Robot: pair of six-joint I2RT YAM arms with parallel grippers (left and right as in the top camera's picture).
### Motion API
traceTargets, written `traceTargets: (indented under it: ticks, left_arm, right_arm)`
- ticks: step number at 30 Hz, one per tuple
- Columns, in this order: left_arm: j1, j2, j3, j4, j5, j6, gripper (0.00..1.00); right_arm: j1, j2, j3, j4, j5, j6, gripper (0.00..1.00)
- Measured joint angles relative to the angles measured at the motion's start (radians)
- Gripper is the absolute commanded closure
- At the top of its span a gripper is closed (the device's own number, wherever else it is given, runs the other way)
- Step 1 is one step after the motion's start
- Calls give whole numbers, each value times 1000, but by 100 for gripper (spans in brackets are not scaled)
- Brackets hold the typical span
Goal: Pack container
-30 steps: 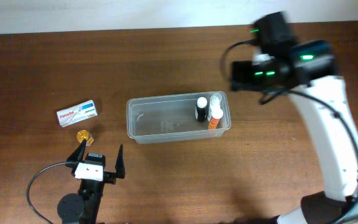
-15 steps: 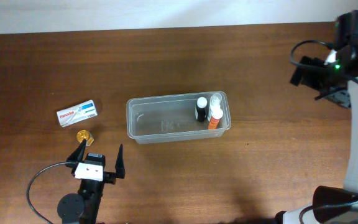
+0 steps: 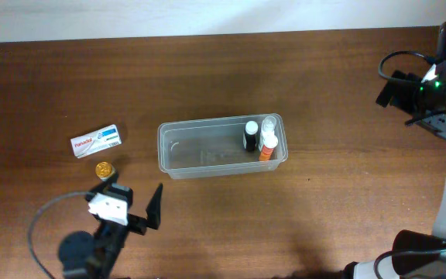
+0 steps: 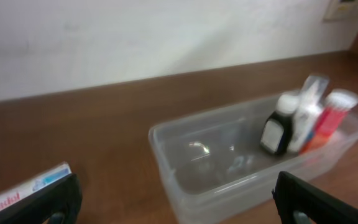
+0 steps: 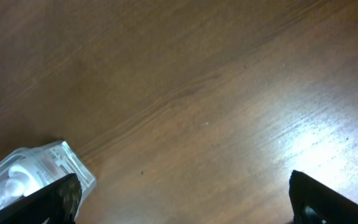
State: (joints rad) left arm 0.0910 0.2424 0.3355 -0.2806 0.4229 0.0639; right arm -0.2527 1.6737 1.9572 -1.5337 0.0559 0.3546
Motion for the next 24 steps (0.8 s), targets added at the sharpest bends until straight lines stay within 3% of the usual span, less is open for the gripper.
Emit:
traceTargets:
  ticks: [4,13,19,24]
  left_arm:
    - [0,225,282,-119,44,17,0]
    - [0,759,834,-542,162,48,0]
    - [0,872,940,-555,347,49,0]
    - [0,901,940,-608,409,49,1]
  right_arm:
    - [0,0,0,0,0,0,2]
    - [0,0,0,0,0,0,2]
    - [0,0,0,0,0,0,2]
    - [0,0,0,0,0,0,2]
